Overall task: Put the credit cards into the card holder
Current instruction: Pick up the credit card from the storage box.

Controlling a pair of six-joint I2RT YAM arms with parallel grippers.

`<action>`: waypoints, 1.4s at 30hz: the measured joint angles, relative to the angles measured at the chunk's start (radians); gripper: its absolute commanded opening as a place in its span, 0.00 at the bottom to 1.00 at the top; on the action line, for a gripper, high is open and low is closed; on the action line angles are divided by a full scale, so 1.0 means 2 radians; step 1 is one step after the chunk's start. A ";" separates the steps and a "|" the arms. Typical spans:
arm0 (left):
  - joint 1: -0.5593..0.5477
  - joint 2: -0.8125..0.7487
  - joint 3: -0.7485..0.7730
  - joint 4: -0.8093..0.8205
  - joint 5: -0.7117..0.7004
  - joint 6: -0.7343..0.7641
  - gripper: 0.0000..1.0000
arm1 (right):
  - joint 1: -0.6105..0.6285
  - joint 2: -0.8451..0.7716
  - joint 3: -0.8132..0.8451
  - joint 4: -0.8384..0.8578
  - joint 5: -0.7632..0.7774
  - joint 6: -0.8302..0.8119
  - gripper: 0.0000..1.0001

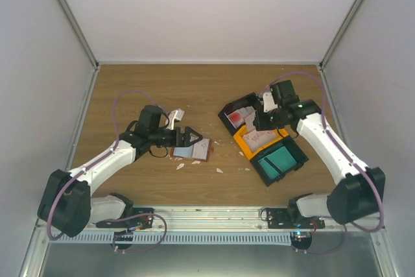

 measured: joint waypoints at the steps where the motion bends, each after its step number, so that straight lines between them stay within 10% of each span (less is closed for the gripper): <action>1: 0.000 -0.004 0.001 0.003 0.007 0.000 0.99 | 0.000 -0.011 0.006 0.000 -0.006 -0.001 0.01; 17: -0.006 -0.049 0.086 -0.023 0.107 0.054 0.87 | 0.068 -0.145 -0.142 0.185 -0.316 0.009 0.01; 42: -0.074 0.002 0.163 -0.155 0.228 0.184 0.08 | 0.124 -0.123 -0.123 0.221 -0.421 -0.054 0.00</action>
